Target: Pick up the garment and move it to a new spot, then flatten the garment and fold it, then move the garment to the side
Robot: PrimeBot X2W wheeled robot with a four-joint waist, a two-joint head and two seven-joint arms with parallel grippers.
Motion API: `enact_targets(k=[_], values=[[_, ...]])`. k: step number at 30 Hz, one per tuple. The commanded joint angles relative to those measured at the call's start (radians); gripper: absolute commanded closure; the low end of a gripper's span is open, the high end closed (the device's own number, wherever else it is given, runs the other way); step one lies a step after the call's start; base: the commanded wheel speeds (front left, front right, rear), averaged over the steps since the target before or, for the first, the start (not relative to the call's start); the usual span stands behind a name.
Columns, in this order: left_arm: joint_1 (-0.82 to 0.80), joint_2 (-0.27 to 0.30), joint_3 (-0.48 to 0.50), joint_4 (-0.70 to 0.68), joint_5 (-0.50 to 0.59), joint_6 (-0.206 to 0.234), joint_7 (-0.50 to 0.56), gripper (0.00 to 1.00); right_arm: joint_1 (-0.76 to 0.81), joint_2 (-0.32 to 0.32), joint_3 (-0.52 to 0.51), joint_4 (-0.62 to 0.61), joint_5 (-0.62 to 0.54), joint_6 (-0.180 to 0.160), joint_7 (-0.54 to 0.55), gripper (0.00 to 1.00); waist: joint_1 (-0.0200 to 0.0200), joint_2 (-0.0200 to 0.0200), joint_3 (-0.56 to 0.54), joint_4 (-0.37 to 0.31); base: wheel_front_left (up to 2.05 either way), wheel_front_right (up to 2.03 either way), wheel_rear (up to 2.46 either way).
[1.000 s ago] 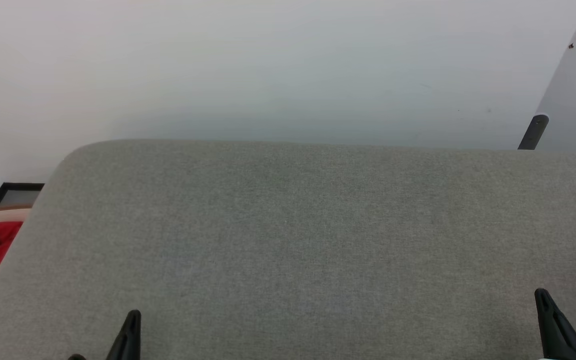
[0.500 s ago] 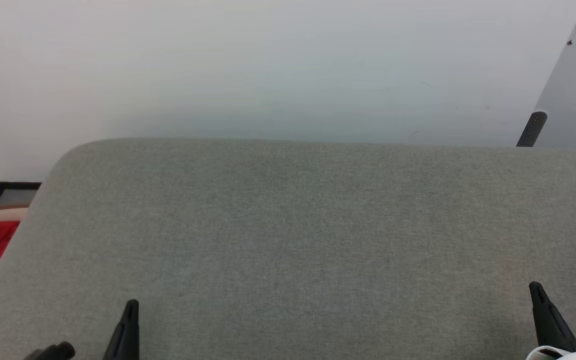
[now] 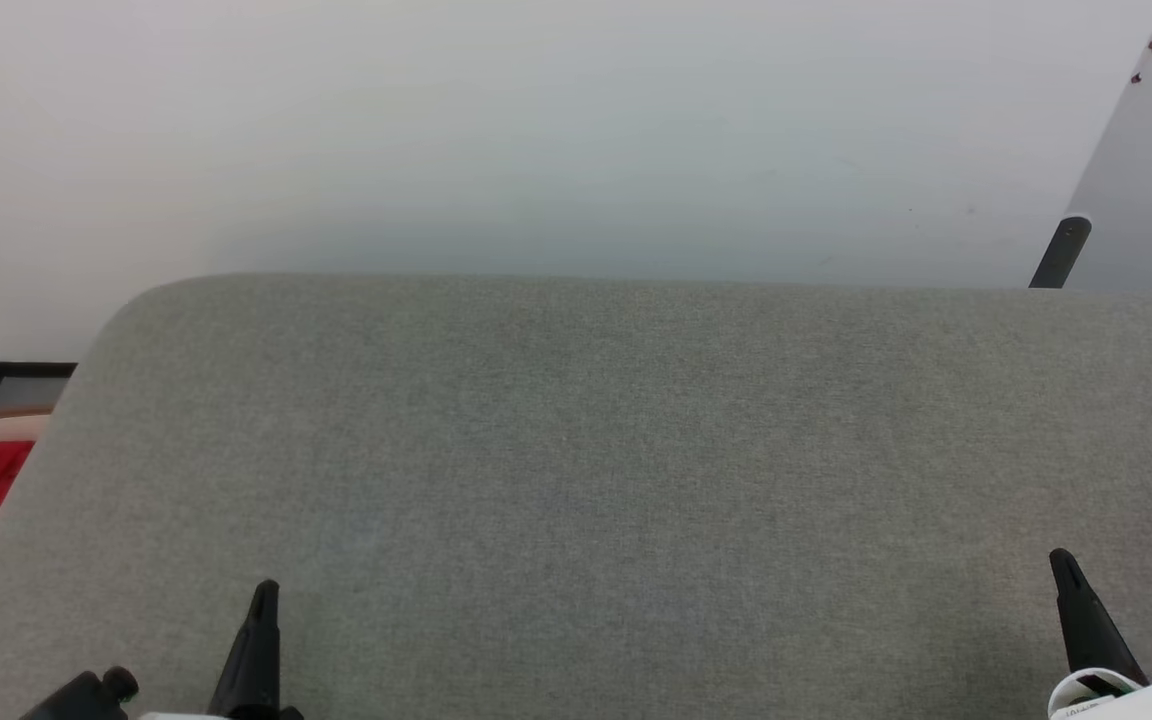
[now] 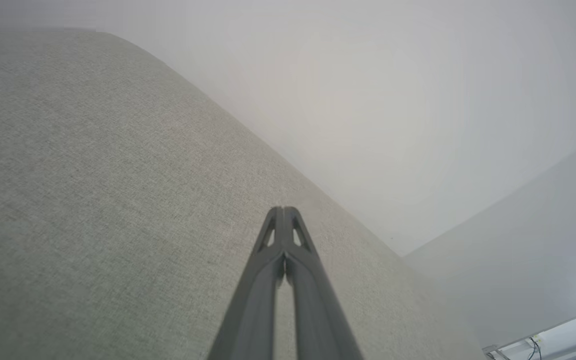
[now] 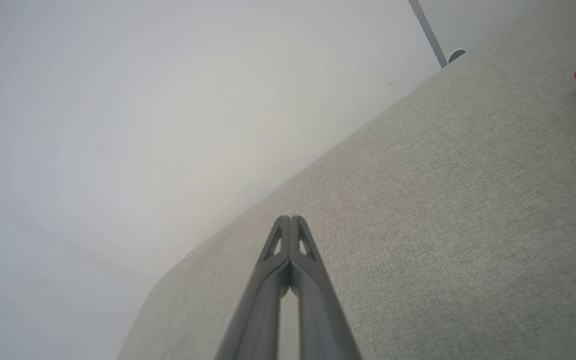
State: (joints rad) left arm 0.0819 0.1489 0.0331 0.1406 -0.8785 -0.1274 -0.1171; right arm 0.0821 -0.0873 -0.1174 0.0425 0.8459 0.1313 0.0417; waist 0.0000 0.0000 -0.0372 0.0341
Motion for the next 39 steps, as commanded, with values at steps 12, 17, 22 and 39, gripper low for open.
enact_targets(k=[12,17,22,39], values=[[-0.054,-0.012,0.018,0.011,-0.148,-0.002,0.041,1.0,-0.057,0.006,0.001,0.03,0.153,0.0,0.014,1.0,0.0,0.0,0.005,-0.004,0.0,0.0,0.0],[-0.067,-0.019,0.022,0.019,-0.2,-0.002,0.056,1.0,-0.071,0.008,0.001,0.045,0.206,0.0,0.019,1.0,0.0,0.0,0.008,-0.006,0.0,0.0,0.0],[-0.078,-0.026,0.027,0.027,-0.249,-0.003,0.072,1.0,-0.082,0.011,0.001,0.059,0.257,0.0,0.024,1.0,0.0,0.0,0.01,-0.008,0.0,0.0,0.0],[-0.114,-0.046,0.041,0.05,-0.4,-0.003,0.119,1.0,-0.119,0.019,0.002,0.103,0.413,-0.001,0.039,1.0,0.0,0.0,0.017,-0.015,0.0,0.0,0.0]])
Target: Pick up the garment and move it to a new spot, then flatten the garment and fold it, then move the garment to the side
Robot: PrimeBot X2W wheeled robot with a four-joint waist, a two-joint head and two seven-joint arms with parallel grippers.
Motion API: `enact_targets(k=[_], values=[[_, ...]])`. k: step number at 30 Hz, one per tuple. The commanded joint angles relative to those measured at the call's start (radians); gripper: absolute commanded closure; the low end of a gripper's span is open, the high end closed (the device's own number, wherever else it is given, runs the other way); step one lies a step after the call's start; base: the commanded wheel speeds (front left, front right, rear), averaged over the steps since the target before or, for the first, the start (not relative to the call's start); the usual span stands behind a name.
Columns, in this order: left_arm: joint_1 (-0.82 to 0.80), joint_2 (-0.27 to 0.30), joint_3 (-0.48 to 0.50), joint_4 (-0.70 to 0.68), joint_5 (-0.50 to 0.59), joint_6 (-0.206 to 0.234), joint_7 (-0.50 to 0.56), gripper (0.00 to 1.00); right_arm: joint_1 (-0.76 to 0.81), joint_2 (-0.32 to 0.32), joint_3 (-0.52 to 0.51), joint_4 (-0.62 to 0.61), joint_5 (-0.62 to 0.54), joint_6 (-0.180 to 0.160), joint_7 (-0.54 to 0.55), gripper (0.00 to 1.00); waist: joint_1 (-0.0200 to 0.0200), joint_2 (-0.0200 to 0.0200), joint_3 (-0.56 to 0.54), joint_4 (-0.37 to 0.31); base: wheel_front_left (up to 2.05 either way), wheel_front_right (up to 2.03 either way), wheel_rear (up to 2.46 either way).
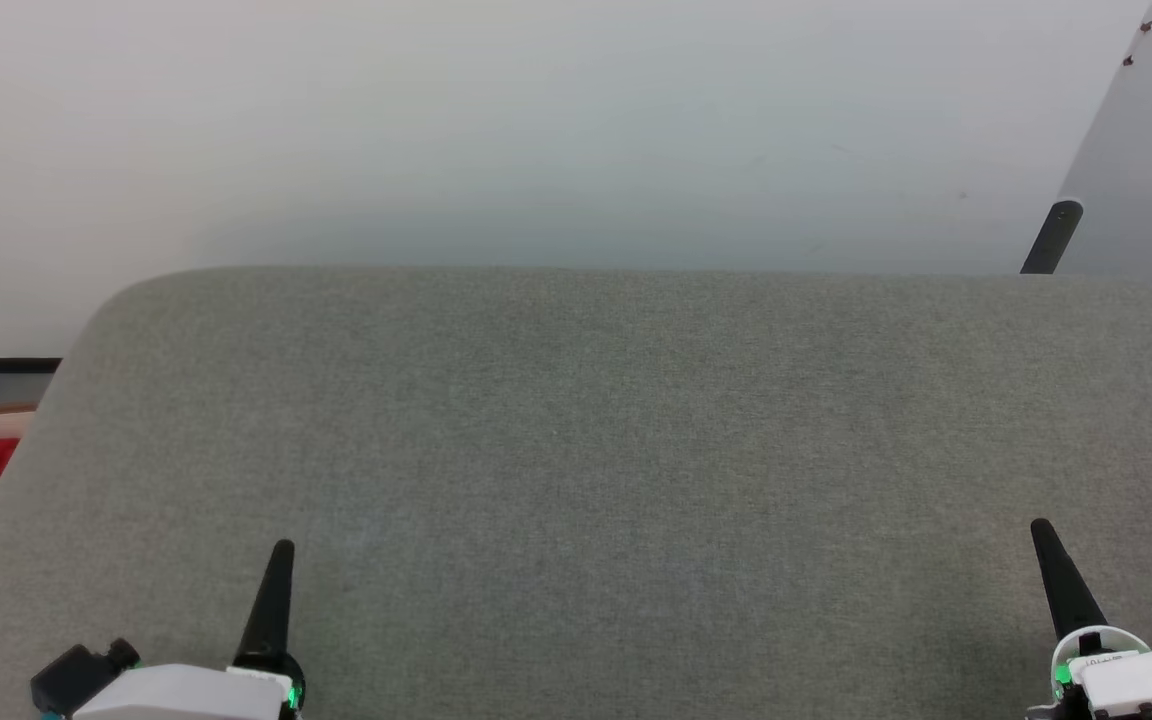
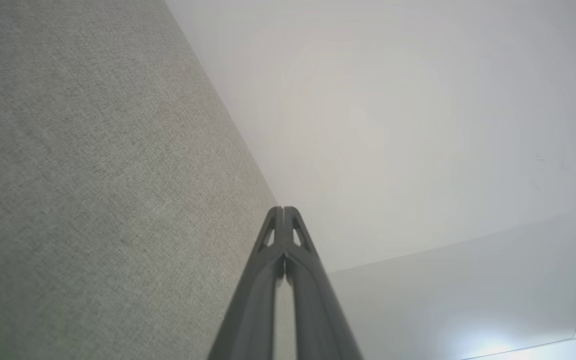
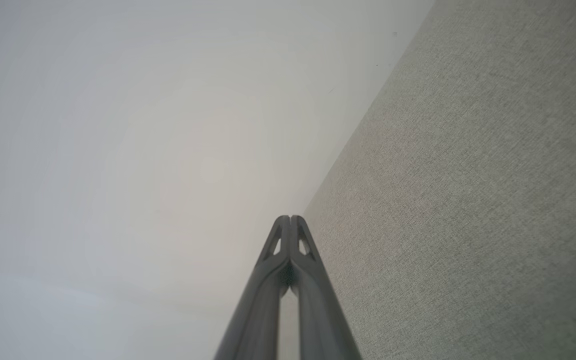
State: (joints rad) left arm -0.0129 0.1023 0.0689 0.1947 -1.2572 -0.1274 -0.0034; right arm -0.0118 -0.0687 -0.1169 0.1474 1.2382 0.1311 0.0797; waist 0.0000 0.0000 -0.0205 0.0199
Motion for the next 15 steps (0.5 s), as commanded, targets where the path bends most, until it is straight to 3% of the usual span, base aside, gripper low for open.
enact_targets(k=[1,15], values=[[-0.021,-0.001,0.006,-0.003,-0.031,-0.004,0.008,1.0,-0.027,0.001,0.001,0.001,0.03,0.0,0.002,1.0,0.0,0.0,0.001,-0.001,0.0,0.0,0.0],[-0.046,-0.015,0.016,0.014,-0.13,-0.004,0.039,1.0,-0.051,0.006,0.002,0.03,0.133,0.0,0.012,1.0,0.0,0.0,0.007,-0.006,0.0,0.0,0.0]])
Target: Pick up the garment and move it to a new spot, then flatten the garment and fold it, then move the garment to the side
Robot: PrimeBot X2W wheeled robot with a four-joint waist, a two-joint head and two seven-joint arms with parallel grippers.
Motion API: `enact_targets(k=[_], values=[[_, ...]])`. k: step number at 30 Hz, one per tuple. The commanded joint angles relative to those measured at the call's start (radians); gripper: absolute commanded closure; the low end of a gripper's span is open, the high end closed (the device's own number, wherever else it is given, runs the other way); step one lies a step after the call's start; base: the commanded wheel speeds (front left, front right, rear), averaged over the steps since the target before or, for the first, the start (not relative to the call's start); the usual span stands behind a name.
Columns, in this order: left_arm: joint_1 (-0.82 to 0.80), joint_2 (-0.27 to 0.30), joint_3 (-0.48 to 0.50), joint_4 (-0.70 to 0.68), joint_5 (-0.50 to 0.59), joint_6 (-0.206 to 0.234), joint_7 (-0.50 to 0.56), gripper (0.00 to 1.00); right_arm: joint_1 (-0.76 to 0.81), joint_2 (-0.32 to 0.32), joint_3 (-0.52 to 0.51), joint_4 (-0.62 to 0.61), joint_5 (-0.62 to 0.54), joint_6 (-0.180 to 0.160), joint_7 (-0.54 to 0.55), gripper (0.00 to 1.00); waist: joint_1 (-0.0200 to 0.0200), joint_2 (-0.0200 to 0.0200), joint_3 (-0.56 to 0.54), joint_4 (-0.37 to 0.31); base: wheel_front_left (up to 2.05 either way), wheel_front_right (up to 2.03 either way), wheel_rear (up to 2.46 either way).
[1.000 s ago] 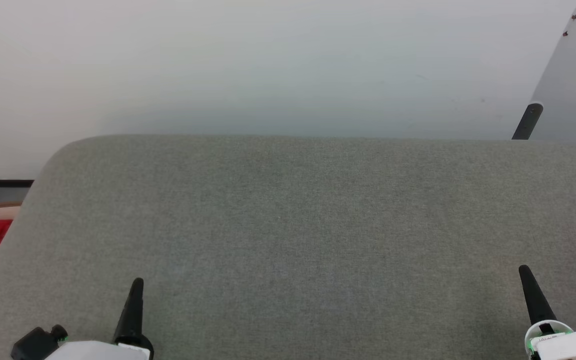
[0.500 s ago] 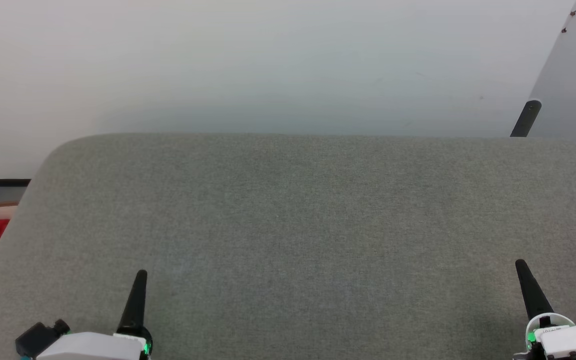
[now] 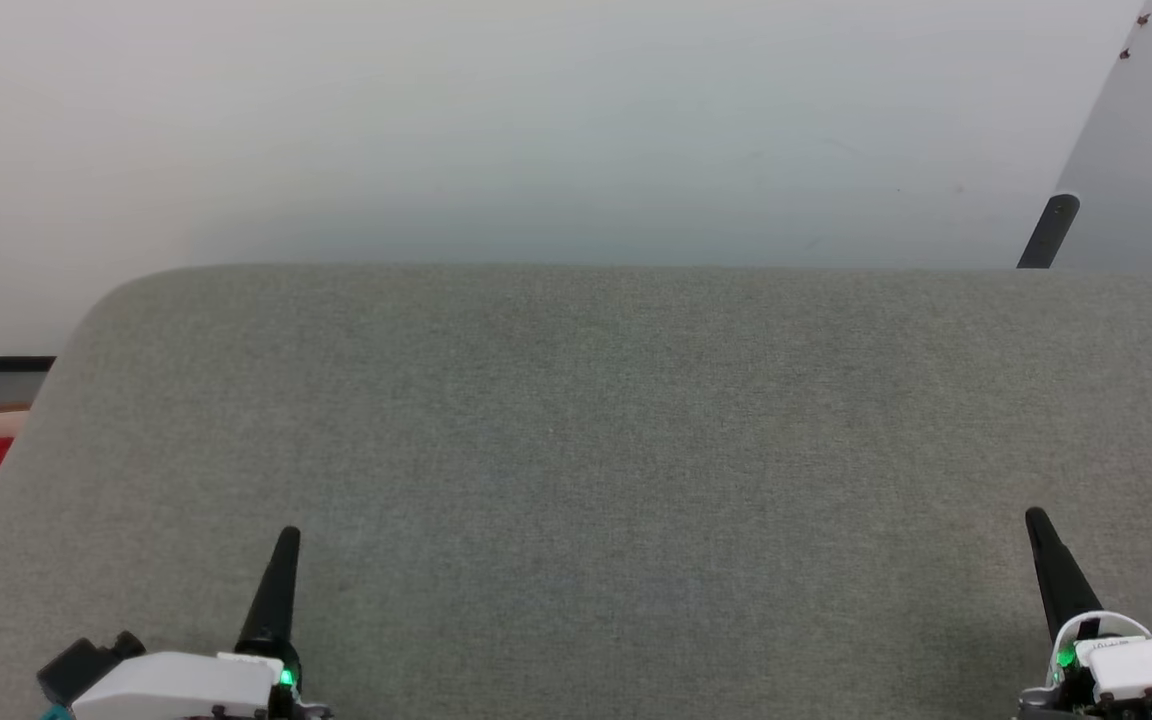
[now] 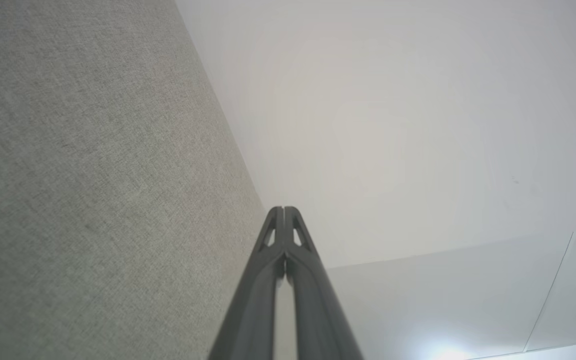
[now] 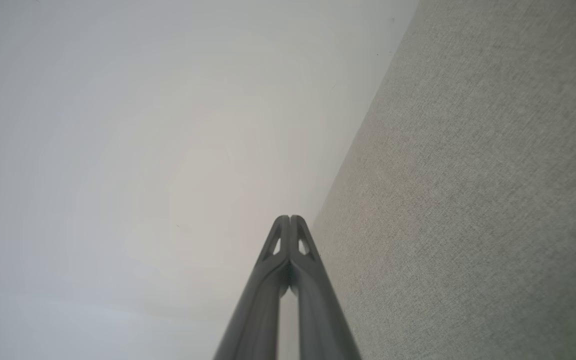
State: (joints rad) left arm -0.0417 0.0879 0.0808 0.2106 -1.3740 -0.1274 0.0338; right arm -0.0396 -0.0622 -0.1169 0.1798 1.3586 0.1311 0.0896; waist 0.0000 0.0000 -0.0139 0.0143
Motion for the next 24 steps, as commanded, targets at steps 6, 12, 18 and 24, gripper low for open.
enact_targets(k=[6,12,18,24], values=[[-0.028,-0.006,0.009,0.005,-0.055,-0.004,0.017,1.0,-0.033,0.002,0.002,0.011,0.057,0.0,0.007,1.0,0.0,0.0,0.003,-0.002,0.0,0.0,0.0],[-0.038,-0.012,0.013,0.011,-0.097,-0.005,0.029,1.0,-0.041,0.005,0.002,0.023,0.1,0.0,0.011,1.0,0.0,0.0,0.006,-0.005,0.0,0.0,0.0],[-0.046,-0.018,0.017,0.018,-0.134,-0.005,0.042,1.0,-0.051,0.007,0.003,0.034,0.14,0.0,0.015,1.0,0.0,0.0,0.008,-0.007,0.0,0.0,0.0],[-0.055,-0.023,0.021,0.024,-0.173,-0.005,0.053,1.0,-0.057,0.009,0.003,0.046,0.179,0.0,0.018,1.0,0.0,0.0,0.011,-0.009,0.0,0.0,0.0]])
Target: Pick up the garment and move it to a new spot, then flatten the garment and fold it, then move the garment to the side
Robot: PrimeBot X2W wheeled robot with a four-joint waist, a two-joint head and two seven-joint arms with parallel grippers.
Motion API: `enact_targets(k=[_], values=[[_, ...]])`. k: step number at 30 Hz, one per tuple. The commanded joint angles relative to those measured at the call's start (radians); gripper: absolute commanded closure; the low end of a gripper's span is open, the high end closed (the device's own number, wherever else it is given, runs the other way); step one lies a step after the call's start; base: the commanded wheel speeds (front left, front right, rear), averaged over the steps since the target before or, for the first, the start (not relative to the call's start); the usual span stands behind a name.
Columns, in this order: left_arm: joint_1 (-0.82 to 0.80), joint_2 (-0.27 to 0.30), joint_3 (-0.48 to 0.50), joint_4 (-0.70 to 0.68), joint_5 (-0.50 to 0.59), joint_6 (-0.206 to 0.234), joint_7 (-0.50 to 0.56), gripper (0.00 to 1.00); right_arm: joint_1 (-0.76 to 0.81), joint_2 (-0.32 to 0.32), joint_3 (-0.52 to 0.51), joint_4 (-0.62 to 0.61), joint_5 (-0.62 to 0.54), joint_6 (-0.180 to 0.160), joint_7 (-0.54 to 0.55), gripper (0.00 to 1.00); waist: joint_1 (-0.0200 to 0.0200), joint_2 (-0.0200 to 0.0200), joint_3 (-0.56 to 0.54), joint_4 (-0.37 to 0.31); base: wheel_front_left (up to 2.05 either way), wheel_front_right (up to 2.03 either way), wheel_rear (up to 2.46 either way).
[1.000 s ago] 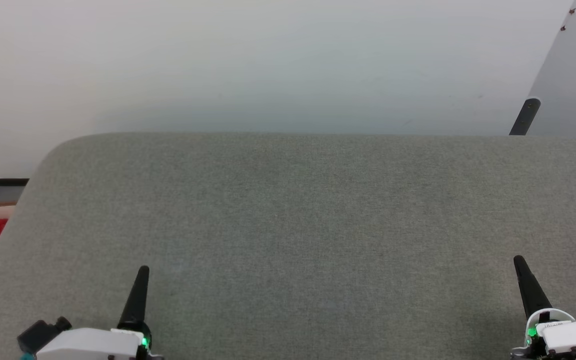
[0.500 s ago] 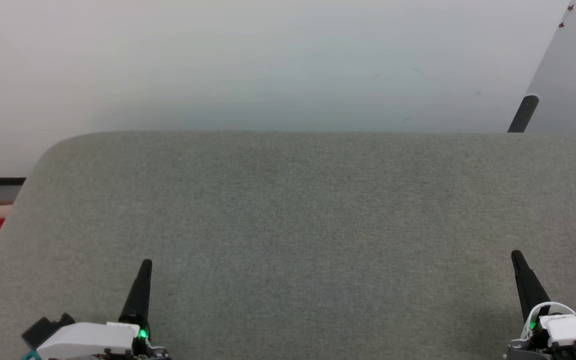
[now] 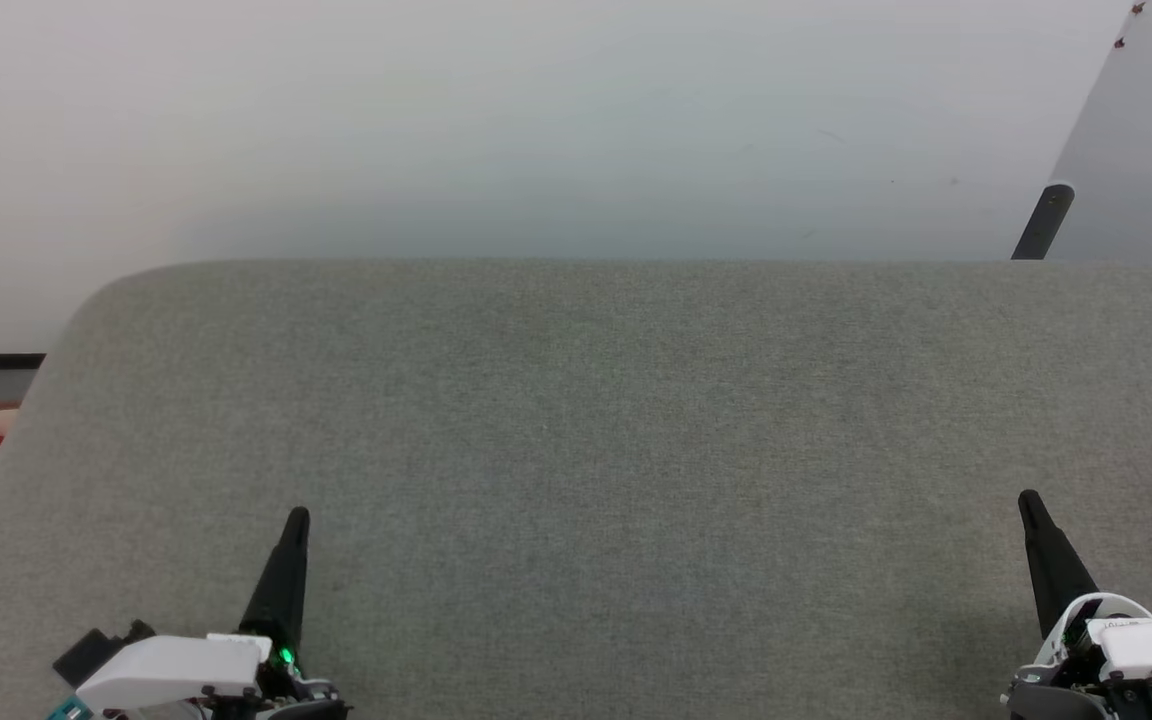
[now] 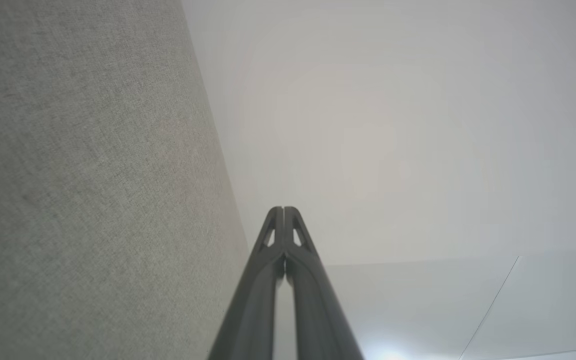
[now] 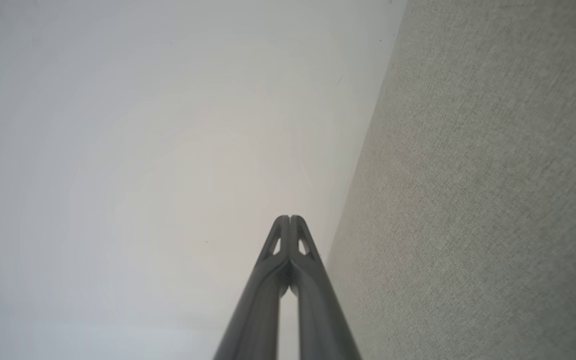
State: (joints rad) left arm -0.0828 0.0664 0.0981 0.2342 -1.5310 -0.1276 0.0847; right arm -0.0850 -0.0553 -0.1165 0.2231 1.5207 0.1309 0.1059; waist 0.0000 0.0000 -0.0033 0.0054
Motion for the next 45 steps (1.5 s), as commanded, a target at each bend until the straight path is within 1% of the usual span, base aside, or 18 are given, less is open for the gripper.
enact_targets(k=[1,14,45], values=[[-0.016,-0.003,0.004,0.001,-0.019,-0.005,0.005,1.0,-0.013,0.003,0.003,0.004,0.021,0.0,0.003,1.0,0.0,0.0,0.001,-0.001,0.0,0.0,0.0],[-0.032,-0.014,0.012,0.014,-0.09,-0.006,0.029,1.0,-0.033,0.008,0.003,0.025,0.095,0.0,0.009,1.0,0.0,0.0,0.006,-0.005,0.0,0.0,0.0],[-0.032,-0.015,0.014,0.013,-0.084,-0.006,0.03,1.0,-0.027,0.007,0.004,0.024,0.094,0.0,0.009,1.0,0.0,0.0,0.006,-0.005,0.0,0.0,0.0]])
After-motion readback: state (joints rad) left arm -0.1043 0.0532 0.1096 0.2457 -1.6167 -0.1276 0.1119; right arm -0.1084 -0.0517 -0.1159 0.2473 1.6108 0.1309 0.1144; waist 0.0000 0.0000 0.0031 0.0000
